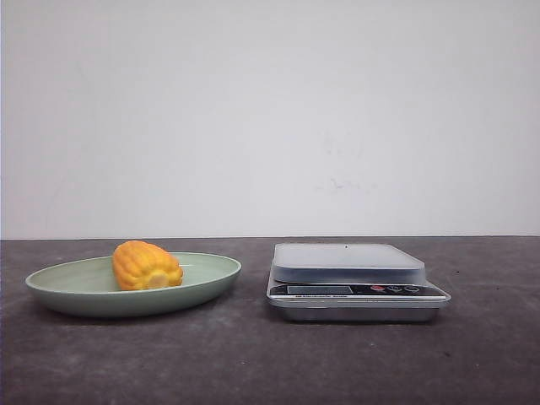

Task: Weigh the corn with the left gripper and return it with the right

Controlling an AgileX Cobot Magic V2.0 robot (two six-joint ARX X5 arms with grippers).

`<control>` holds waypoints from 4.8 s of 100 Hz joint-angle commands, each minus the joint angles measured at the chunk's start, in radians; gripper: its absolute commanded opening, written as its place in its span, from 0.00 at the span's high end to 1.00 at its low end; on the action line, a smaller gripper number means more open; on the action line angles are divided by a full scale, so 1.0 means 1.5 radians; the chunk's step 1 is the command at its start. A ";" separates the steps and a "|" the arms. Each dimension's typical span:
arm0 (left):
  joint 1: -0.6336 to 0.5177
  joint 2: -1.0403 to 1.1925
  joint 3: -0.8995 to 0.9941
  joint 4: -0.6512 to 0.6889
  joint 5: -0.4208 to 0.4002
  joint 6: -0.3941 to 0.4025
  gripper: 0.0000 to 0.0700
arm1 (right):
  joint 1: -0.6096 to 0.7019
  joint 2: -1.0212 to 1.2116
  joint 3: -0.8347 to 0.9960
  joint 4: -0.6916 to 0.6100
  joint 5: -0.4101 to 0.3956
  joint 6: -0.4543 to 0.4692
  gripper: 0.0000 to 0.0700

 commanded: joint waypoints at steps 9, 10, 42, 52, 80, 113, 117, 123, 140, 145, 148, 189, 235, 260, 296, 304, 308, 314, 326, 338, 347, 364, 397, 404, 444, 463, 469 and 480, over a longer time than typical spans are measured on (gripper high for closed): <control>0.001 -0.001 -0.012 -0.004 0.003 0.003 0.97 | 0.002 -0.002 -0.004 0.007 -0.001 -0.007 0.98; 0.001 -0.001 -0.012 -0.004 0.003 0.003 0.97 | 0.002 -0.001 -0.004 0.007 -0.001 -0.007 0.98; 0.001 -0.001 -0.012 -0.004 0.003 0.003 0.97 | 0.002 -0.001 -0.004 0.007 -0.001 -0.007 0.98; 0.001 -0.001 -0.012 -0.004 0.003 0.003 0.97 | 0.002 -0.001 -0.004 0.007 -0.001 -0.007 0.98; 0.001 -0.001 -0.012 -0.004 0.003 0.003 0.97 | 0.002 -0.001 -0.004 0.007 -0.001 -0.007 0.98; 0.001 -0.001 -0.012 -0.004 0.003 0.003 0.97 | 0.002 -0.002 -0.004 0.007 -0.001 -0.007 0.98; 0.001 -0.001 -0.012 -0.004 0.003 0.003 0.97 | 0.002 -0.001 -0.004 0.007 -0.001 -0.007 0.98; 0.001 -0.001 -0.012 -0.004 0.003 0.003 0.97 | 0.002 -0.001 -0.004 0.007 -0.001 -0.007 0.98; 0.001 -0.001 -0.012 -0.004 0.003 0.003 0.97 | 0.002 -0.001 -0.004 0.007 -0.001 -0.007 0.98; 0.001 -0.001 -0.012 -0.004 0.003 0.004 0.97 | 0.002 -0.002 -0.004 0.007 -0.001 -0.007 0.98; 0.001 -0.001 -0.012 -0.004 0.003 0.004 0.97 | 0.002 -0.001 -0.004 0.007 -0.001 -0.007 0.98; 0.001 -0.001 -0.012 -0.004 0.003 0.004 0.97 | 0.002 -0.001 -0.004 0.007 -0.001 -0.005 0.98; 0.001 -0.001 -0.011 0.002 0.020 -0.084 0.96 | 0.003 -0.001 -0.004 0.031 0.002 0.002 0.98; 0.001 0.002 0.012 0.024 0.019 -0.137 0.98 | 0.003 0.013 0.062 0.034 0.014 0.092 1.00; 0.000 0.287 0.351 0.008 0.075 -0.164 0.85 | 0.003 0.287 0.417 -0.104 -0.031 0.116 0.98; 0.000 0.372 0.440 -0.022 0.117 -0.163 0.39 | 0.003 0.319 0.479 -0.128 -0.032 0.116 0.79; -0.001 0.409 0.481 -0.043 0.138 -0.163 0.31 | 0.003 0.330 0.504 -0.134 -0.032 0.115 0.65; -0.005 0.463 0.535 -0.072 0.168 -0.153 0.33 | 0.003 0.340 0.534 -0.142 -0.043 0.108 0.50; -0.036 0.559 0.626 -0.130 0.179 -0.146 0.33 | 0.007 0.354 0.574 -0.156 -0.092 0.098 0.46; -0.101 0.647 0.679 -0.145 0.161 -0.144 0.33 | 0.014 0.375 0.606 -0.189 -0.111 0.098 0.45; -0.161 0.708 0.693 -0.144 0.113 -0.139 0.33 | 0.015 0.396 0.627 -0.227 -0.126 0.098 0.34; -0.242 0.833 0.693 -0.131 0.050 -0.136 0.32 | 0.015 0.444 0.664 -0.294 -0.162 0.098 0.19; -0.293 1.046 0.693 -0.136 0.024 -0.167 0.32 | 0.017 0.474 0.676 -0.308 -0.194 0.094 0.19; -0.298 1.070 0.693 -0.145 0.022 -0.172 0.32 | 0.017 0.474 0.676 -0.308 -0.194 0.089 0.19; -0.319 1.103 0.693 -0.195 0.005 -0.184 0.45 | 0.017 0.474 0.676 -0.308 -0.206 0.086 0.19; -0.325 1.106 0.693 -0.199 0.005 -0.192 0.46 | 0.017 0.473 0.676 -0.308 -0.206 0.085 0.19; -0.327 1.106 0.693 -0.199 0.005 -0.191 0.60 | 0.017 0.473 0.676 -0.308 -0.206 0.085 0.19; -0.327 1.105 0.693 -0.196 0.005 -0.181 1.00 | 0.017 0.473 0.676 -0.308 -0.206 0.085 0.19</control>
